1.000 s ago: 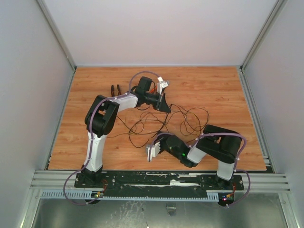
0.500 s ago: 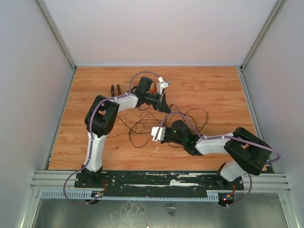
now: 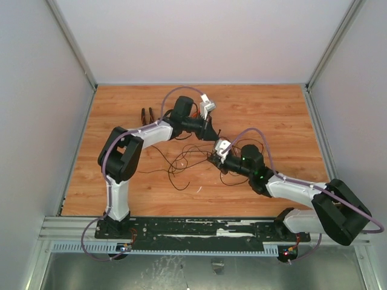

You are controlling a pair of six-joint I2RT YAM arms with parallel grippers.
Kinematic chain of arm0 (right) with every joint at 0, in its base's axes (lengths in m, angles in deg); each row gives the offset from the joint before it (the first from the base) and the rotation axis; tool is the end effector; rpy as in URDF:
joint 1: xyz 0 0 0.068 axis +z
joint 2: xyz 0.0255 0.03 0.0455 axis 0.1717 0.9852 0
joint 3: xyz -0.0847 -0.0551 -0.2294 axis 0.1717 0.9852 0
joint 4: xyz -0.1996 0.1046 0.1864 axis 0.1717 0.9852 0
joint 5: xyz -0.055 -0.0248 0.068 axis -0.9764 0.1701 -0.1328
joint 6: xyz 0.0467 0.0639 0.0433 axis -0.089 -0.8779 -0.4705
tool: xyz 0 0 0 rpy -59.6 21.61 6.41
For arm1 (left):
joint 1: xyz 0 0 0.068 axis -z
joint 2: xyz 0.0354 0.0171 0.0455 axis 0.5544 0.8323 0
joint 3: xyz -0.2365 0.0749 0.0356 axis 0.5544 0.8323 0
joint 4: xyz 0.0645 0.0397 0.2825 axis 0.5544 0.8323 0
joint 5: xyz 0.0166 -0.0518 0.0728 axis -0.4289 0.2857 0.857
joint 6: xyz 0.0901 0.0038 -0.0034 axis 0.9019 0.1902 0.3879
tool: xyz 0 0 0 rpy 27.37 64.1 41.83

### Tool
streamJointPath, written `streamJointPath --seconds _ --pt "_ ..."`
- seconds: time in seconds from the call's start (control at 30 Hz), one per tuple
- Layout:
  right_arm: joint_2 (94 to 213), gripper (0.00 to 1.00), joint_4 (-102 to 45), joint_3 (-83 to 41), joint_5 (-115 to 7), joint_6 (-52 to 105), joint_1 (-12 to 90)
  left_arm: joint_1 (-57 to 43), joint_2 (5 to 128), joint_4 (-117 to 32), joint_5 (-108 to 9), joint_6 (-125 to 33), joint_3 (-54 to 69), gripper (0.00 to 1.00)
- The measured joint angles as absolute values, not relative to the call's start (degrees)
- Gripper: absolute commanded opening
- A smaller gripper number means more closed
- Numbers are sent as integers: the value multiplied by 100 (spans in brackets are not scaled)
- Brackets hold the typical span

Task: Zip-tie the wires
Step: Tie the cable at the center of the board.

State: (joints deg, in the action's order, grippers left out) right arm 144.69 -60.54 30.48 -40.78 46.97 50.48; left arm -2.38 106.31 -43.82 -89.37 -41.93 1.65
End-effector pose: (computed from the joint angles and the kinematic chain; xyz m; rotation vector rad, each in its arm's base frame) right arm 0.2244 0.2301 0.1321 -1.0870 1.5591 0.6623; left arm 0.3850 -0.3043 0.1452 0.9448 1.9908 -1.2905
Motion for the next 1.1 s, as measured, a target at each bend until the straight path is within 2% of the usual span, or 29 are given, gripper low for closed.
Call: streamJointPath --seconds 0.43,0.73,1.1 --pt "14252 0 -6069 3111 -3031 3309 4384 -192 9318 -5503 -8216 -3913 1890 0" --pt "14631 0 -5541 2779 -2250 3054 4235 75 8494 -6456 -7451 -3415 3164 0" --pt "15028 0 -4745 2178 -1625 2918 4108 190 7812 -7499 -6771 -3017 4058 0"
